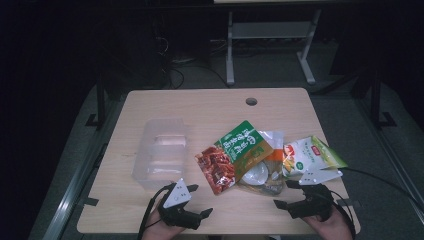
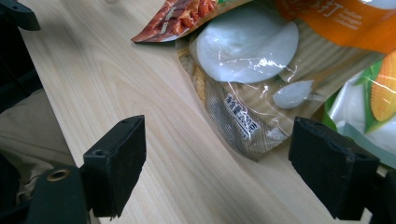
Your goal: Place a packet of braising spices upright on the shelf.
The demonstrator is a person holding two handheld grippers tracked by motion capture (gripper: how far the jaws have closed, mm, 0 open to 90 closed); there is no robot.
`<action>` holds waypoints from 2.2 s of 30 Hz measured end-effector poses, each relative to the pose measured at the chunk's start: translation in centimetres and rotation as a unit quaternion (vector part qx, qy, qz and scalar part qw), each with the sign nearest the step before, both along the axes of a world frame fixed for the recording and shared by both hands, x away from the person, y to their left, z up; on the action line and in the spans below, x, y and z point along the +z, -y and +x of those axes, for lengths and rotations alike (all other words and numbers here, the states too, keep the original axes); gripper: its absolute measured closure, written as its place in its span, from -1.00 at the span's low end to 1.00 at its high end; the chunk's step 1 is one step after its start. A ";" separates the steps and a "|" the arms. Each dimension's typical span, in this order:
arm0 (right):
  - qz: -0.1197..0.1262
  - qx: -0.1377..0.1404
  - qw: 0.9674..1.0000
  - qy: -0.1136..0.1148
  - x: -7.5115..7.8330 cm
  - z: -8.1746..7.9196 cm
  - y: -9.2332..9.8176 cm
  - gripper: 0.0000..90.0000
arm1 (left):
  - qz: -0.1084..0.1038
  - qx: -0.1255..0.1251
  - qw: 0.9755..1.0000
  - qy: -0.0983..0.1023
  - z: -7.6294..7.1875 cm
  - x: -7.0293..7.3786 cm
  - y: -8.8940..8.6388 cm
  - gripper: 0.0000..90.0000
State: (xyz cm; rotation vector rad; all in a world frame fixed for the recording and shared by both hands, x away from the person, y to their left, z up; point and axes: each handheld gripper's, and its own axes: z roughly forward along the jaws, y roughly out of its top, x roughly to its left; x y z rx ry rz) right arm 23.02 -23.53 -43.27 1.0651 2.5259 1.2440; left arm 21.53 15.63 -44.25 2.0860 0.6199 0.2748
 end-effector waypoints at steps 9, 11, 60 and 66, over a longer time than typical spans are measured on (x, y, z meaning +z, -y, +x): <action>0.010 -0.004 1.000 -0.005 0.1 0.5 -0.2 -0.61 | -0.002 -0.003 1.000 -0.005 0.1 -0.2 0.1 -0.64; 0.015 -0.004 1.000 -0.005 0.2 0.9 -0.4 -0.59 | -0.002 -0.004 1.000 -0.004 0.0 -0.2 0.2 -0.64; 0.037 -0.057 0.994 -0.081 0.7 11.9 -6.7 0.88 | -0.006 -0.013 1.000 -0.002 -0.4 -0.2 0.8 -0.64; 0.044 -0.038 0.997 -0.042 3.3 10.8 -7.0 0.98 | -0.013 -0.006 1.000 -0.004 -0.3 0.3 0.8 -0.64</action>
